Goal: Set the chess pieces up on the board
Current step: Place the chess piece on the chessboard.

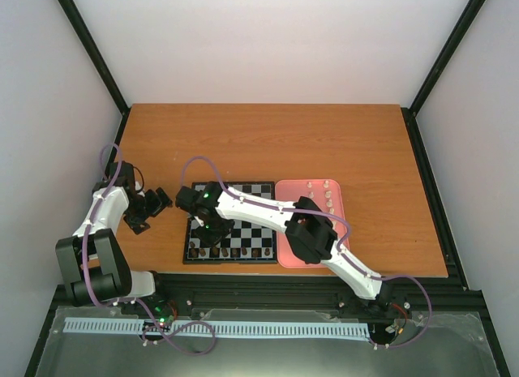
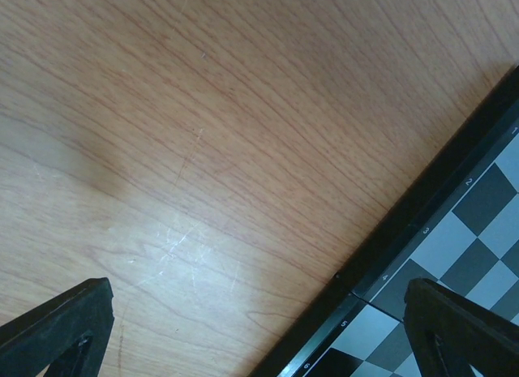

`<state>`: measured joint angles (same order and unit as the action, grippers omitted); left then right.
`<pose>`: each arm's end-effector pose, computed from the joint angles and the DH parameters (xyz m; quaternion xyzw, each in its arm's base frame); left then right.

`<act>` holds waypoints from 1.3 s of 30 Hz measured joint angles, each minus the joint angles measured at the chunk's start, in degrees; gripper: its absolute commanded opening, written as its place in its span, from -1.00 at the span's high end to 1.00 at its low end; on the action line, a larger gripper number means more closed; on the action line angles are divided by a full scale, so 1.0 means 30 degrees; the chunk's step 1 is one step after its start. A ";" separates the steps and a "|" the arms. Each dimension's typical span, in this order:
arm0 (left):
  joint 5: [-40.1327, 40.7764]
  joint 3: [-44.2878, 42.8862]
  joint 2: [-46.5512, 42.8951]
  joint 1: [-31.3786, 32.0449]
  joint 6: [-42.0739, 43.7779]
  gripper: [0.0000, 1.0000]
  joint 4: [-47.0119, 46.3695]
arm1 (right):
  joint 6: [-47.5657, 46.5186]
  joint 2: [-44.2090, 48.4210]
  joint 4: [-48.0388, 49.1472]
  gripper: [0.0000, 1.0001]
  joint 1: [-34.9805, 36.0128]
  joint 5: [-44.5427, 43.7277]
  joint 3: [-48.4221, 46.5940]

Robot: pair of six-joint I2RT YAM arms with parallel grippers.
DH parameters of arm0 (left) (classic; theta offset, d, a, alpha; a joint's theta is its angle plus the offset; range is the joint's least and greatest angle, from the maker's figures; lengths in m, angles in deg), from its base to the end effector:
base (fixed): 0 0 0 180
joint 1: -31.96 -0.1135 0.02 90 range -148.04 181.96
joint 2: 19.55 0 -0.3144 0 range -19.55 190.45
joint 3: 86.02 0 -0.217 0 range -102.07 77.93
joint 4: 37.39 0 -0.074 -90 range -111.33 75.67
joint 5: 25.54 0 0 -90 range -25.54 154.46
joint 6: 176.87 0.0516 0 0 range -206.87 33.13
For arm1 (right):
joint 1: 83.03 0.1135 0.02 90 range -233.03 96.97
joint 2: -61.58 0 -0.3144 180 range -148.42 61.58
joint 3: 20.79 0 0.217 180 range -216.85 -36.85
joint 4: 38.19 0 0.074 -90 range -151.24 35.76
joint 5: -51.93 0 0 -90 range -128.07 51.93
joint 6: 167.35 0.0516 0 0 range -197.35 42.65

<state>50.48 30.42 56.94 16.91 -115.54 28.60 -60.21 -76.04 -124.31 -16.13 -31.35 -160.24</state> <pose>0.1789 0.0352 0.2489 -0.3569 0.9213 -0.1316 0.0808 0.1834 0.4454 0.2077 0.4221 -0.9033 -0.0768 0.0022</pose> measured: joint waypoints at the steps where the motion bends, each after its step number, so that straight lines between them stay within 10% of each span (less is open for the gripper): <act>1: 0.0000 0.0000 0.0000 0.0000 0.0000 -1.00 -0.0007 | -0.0007 0.0000 0.0000 0.94 0.0000 0.0000 0.0000; 39: 0.0007 0.0007 0.0051 0.0000 0.0000 -1.00 -0.0051 | -0.0459 0.0007 -0.0182 0.42 0.0000 -0.0452 -0.0408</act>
<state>50.51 30.45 57.09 16.91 -115.54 28.45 -61.58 -76.02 -124.85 -16.13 -32.70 -161.47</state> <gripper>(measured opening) 0.998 0.273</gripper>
